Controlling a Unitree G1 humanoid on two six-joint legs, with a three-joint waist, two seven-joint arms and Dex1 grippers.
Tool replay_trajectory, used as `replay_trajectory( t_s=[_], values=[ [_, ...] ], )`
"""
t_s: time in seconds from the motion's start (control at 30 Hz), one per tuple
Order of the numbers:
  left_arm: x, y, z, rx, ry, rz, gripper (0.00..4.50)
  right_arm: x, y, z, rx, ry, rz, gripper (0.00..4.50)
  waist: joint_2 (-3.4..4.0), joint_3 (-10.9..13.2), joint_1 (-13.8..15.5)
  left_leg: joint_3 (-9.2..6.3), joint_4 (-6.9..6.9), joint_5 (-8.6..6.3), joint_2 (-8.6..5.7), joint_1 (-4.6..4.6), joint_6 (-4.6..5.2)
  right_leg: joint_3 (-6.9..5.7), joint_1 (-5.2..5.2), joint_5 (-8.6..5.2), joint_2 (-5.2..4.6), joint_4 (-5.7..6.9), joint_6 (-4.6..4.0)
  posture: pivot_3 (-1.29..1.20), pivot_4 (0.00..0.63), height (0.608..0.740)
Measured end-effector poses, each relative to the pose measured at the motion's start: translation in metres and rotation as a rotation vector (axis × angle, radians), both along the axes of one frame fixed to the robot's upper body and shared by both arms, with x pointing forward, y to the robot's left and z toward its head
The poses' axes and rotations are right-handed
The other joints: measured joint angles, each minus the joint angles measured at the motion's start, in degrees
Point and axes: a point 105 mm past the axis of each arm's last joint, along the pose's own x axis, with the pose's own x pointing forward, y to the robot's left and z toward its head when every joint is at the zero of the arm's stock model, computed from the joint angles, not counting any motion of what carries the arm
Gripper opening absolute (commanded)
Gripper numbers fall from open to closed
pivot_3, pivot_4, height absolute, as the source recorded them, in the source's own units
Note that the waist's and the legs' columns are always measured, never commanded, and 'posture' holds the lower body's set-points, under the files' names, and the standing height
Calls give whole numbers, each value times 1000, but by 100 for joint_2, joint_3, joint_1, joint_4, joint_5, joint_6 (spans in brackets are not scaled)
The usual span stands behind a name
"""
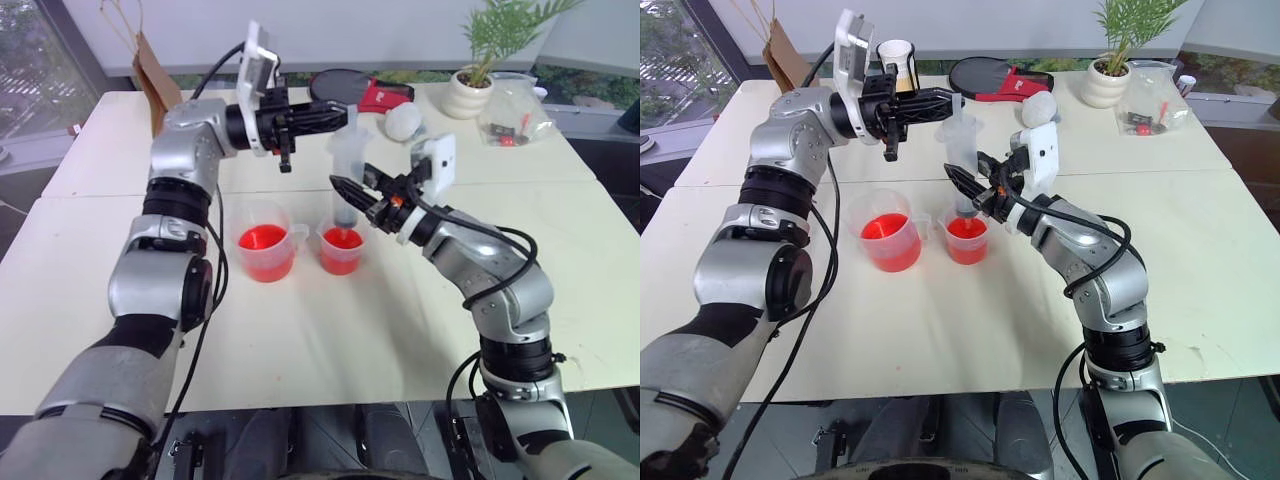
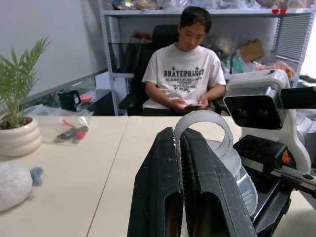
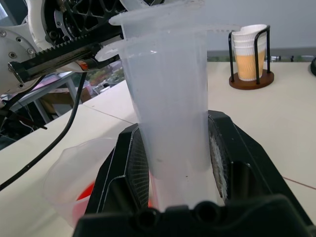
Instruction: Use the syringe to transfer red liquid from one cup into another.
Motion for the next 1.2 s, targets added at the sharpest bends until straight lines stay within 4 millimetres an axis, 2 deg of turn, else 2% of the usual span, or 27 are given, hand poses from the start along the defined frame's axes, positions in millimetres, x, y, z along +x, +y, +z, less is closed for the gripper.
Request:
replay_trajectory(
  t_s=[0.1,0.17,0.23,0.3,0.37,0.4,0.47,0.53,0.57,0.63,0.7,0.77,0.83,0.87,0.93,1.03,1.13,1.2],
  values=[
    [4,9,2,-26,42,22,2309,3,-12,13,36,-21,-37,1361,0,0,-4,0,0,0,0,0,0,0,0,0,0,0,0,0,150,739],
    [5,16,6,-65,80,31,2309,1,-16,28,57,-60,-39,1361,-1,1,-11,-2,1,0,2,-4,0,-2,-3,0,2,1,0,0,150,739],
    [9,32,10,-65,123,81,2309,-9,-14,51,98,-128,0,1361,6,4,-45,4,-2,0,2,-5,0,3,-11,0,1,7,0,0,150,739],
    [9,55,16,-98,156,125,2309,-18,-14,75,115,-199,32,1361,6,4,-89,3,-5,0,7,-5,0,2,-13,0,4,7,0,0,150,739],
    [5,80,25,-129,154,177,2309,-19,-26,93,164,-220,17,1361,6,4,-98,-2,-6,0,7,-5,-1,1,-11,0,4,7,0,0,150,739],
    [0,94,27,-119,133,206,2309,-14,-35,100,210,-191,3,1361,7,4,-96,-1,-5,0,6,-5,-1,4,-10,0,2,7,0,0,150,739],
    [-14,106,18,-66,116,229,2309,-2,-58,116,265,-113,-42,1361,11,5,-59,-1,-3,1,3,-5,-2,9,-8,1,-5,6,-1,0,150,739],
    [-32,111,-3,48,98,248,2309,9,-85,127,237,6,-100,1361,14,7,18,-3,-5,0,0,-7,-1,19,-7,1,-14,-3,-3,0,150,739],
    [-40,110,-14,105,93,252,2309,13,-101,126,199,79,-138,1361,14,7,68,-6,-6,-3,0,-7,1,19,-6,0,-16,-12,-5,0,150,739],
    [-57,105,-30,205,76,247,2309,17,-128,108,131,277,-201,1361,13,6,172,-13,-8,-5,2,-16,3,21,6,0,-17,-56,-6,0,150,739],
    [-72,97,-34,253,38,232,2309,19,-145,76,75,502,-231,1361,13,7,202,-13,-10,-7,1,-23,6,27,15,1,-20,-87,-5,0,150,739],
    [-89,87,-41,316,-25,216,2309,16,-160,34,12,732,-254,1361,14,5,193,-3,-15,-15,0,-18,20,33,22,1,-24,-95,-4,0,150,739],
    [-104,78,-60,373,-39,195,2309,9,-178,-7,-23,950,-299,1361,21,3,176,6,-19,-15,0,-16,20,35,19,1,-24,-95,-4,0,150,739],
    [-108,74,-69,385,-23,188,2309,7,-180,-23,-33,1025,-299,1361,23,4,156,11,-21,-15,3,-16,21,37,14,1,-22,-95,-4,0,150,739],
    [-113,65,-76,384,-19,171,2309,6,-176,-39,-52,1103,-278,1361,27,6,107,18,-22,-18,12,-14,28,36,8,2,-14,-91,-3,0,150,739],
    [-123,55,-84,393,-25,149,2309,6,-172,-52,-84,1174,-265,1361,34,2,98,20,-24,-19,17,-7,29,33,7,2,3,-80,-4,0,150,739],
    [-125,53,-94,394,4,156,2309,8,-166,-67,-110,1231,-265,1361,34,2,129,20,-21,-19,15,-7,29,33,9,2,5,-81,-3,0,150,739],
    [-124,53,-100,397,21,163,2371,9,-163,-78,-131,1265,-267,2376,34,2,146,22,-14,-20,10,-10,31,34,10,2,1,-82,-3,0,150,739]
  ],
)
